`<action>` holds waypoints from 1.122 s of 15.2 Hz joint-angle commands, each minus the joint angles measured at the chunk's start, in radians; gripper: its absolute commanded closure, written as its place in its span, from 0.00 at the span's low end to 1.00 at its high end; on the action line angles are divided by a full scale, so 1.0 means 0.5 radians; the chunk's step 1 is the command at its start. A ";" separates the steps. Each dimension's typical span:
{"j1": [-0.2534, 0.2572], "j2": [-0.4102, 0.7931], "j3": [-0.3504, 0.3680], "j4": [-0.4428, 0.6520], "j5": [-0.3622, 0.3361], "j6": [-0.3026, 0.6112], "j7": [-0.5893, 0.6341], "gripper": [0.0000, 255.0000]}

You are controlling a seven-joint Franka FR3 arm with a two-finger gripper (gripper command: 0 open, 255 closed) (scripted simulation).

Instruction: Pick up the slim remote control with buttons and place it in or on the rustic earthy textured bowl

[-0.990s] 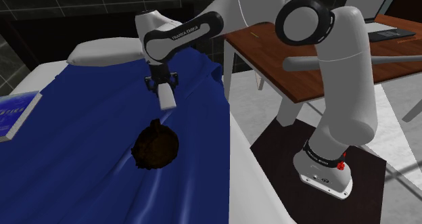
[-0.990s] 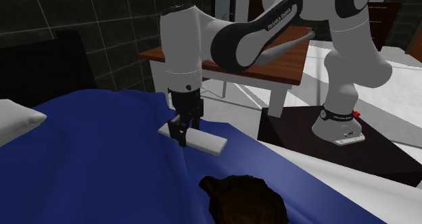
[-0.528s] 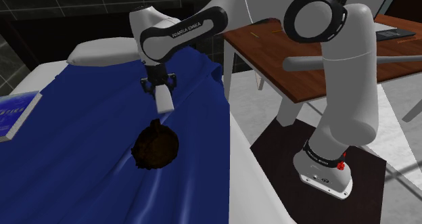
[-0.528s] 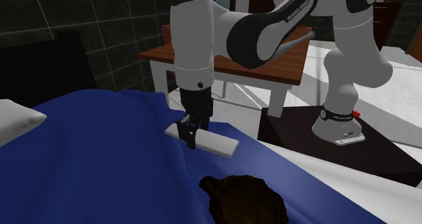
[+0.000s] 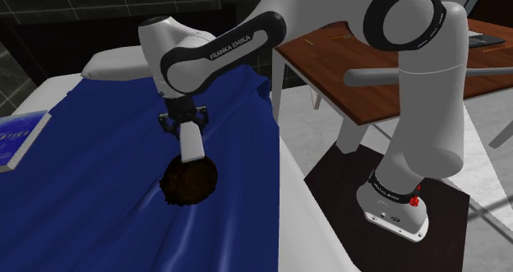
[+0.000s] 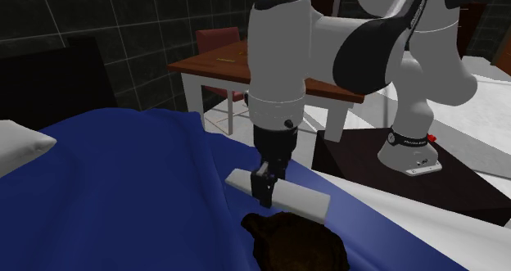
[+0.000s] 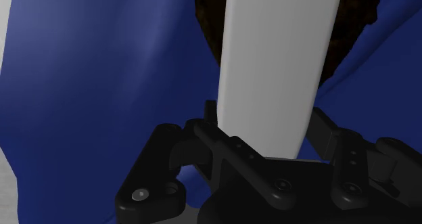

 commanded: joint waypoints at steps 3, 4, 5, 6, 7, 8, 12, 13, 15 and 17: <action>0.118 -0.036 0.053 -0.059 -0.008 0.018 0.180 1.00; 0.119 -0.027 0.051 -0.073 -0.012 0.041 0.183 1.00; 0.120 -0.018 0.049 -0.088 -0.017 0.064 0.186 1.00; 0.120 -0.009 0.047 -0.102 -0.021 0.086 0.188 1.00; 0.121 0.001 0.044 -0.115 -0.026 0.109 0.191 1.00; 0.123 0.012 0.042 -0.128 -0.031 0.131 0.194 1.00; 0.128 0.057 0.032 -0.174 -0.052 0.220 0.207 1.00; 0.130 0.069 0.029 -0.184 -0.057 0.241 0.211 1.00; 0.133 0.094 0.023 -0.203 -0.069 0.284 0.218 1.00; 0.136 0.116 0.018 -0.218 -0.079 0.321 0.224 1.00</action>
